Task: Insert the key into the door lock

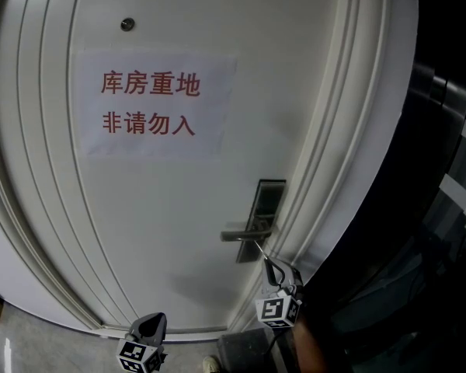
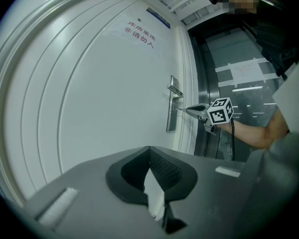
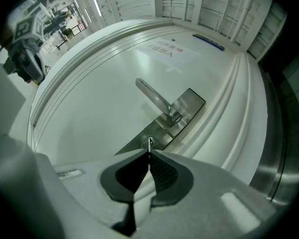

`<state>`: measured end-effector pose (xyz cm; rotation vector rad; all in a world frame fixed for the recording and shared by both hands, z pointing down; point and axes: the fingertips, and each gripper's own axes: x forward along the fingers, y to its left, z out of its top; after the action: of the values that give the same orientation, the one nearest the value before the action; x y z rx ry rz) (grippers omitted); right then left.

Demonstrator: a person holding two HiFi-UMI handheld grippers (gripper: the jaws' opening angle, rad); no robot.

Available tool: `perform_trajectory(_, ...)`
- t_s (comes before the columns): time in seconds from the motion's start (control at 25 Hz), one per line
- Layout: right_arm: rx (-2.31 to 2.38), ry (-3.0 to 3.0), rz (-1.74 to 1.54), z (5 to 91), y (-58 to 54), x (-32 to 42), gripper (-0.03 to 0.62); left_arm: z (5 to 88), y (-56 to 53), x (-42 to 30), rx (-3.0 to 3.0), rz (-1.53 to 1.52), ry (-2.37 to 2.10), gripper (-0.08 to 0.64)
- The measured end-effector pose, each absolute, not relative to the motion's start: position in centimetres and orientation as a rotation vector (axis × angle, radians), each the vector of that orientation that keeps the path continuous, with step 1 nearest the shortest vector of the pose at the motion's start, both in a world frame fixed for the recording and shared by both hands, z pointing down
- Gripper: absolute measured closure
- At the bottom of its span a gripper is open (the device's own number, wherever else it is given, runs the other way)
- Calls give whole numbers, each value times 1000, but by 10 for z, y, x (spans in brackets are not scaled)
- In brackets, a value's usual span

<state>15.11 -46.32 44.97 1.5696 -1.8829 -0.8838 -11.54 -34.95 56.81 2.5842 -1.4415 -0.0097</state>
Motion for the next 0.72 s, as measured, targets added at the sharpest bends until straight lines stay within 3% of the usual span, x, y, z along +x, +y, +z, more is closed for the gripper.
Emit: perform_trajectory(0.72,1563,-1806,-915,450,-469,156,581,573,-350,-118,2578,-9,-1431,557)
